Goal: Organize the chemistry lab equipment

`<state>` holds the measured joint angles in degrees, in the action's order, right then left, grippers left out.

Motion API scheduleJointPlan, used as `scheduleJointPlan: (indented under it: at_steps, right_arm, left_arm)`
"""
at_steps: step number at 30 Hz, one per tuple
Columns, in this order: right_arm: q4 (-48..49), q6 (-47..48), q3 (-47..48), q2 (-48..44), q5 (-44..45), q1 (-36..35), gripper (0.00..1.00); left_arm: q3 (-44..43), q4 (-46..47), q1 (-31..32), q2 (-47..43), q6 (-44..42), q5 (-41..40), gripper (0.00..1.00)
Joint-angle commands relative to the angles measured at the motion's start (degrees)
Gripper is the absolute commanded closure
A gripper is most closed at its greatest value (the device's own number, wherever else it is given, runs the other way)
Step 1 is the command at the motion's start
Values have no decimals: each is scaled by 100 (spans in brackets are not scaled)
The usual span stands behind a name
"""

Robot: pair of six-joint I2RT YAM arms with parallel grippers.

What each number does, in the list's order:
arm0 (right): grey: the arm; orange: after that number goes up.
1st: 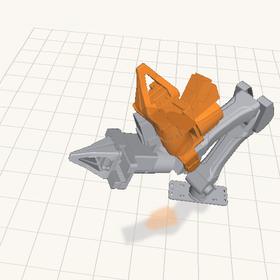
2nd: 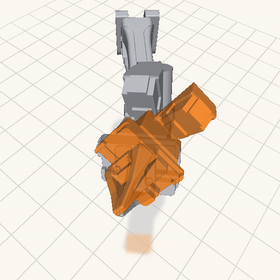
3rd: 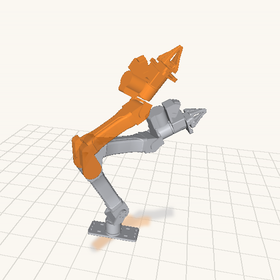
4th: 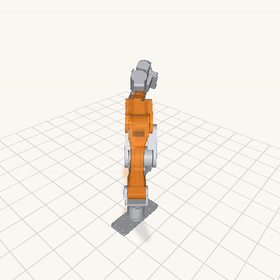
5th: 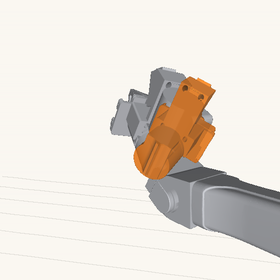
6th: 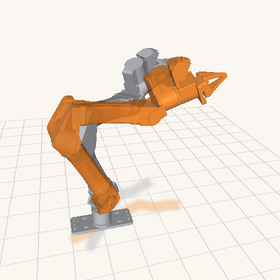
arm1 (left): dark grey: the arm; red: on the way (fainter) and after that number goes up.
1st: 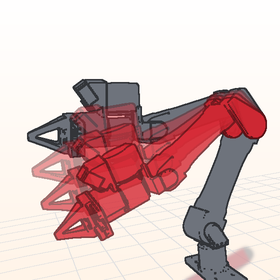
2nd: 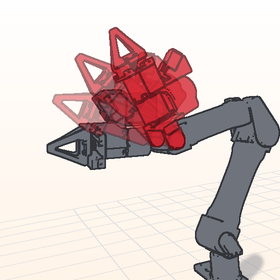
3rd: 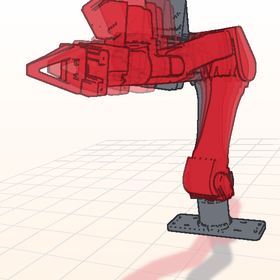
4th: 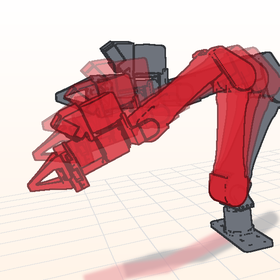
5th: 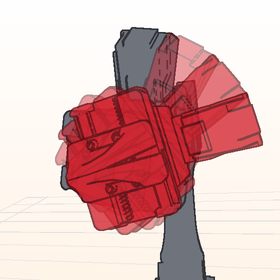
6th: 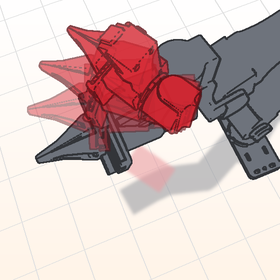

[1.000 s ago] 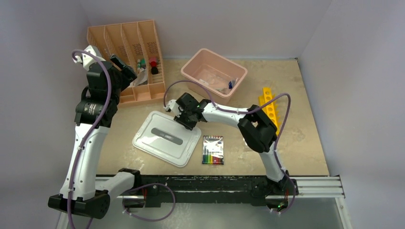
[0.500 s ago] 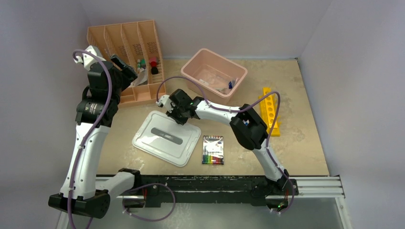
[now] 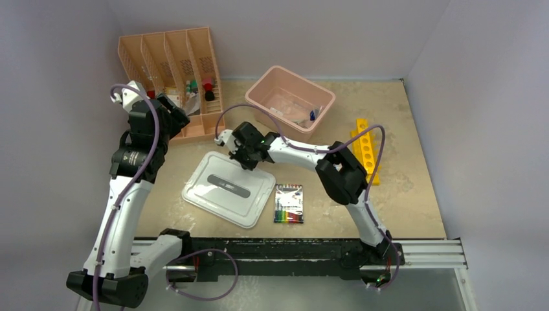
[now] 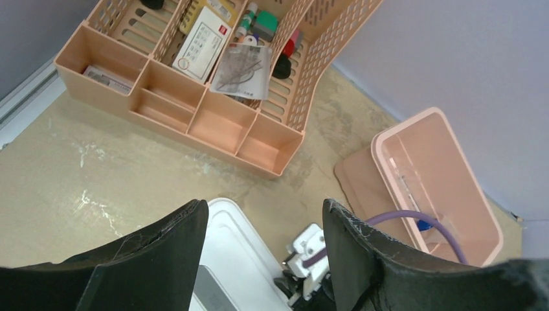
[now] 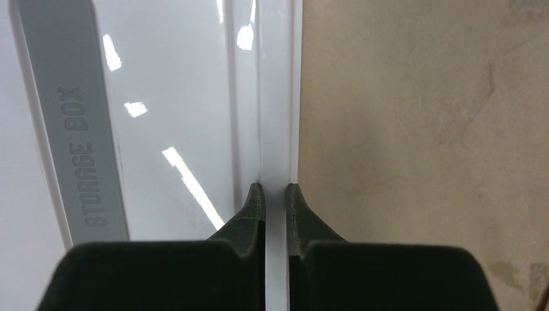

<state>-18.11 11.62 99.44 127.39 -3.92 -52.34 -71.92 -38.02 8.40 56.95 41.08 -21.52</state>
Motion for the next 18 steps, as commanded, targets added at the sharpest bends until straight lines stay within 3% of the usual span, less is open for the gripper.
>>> scheduleJointPlan:
  at_steps: [1,18]
  right_arm:
    - [365,-182,-383,-1027,-21,45,100]
    - [1244,-385,-1216,-2709,914,419,100]
  left_arm:
    - [282,138,30,-235,105,-95,36]
    - [504,405,30,-369,146,449,34]
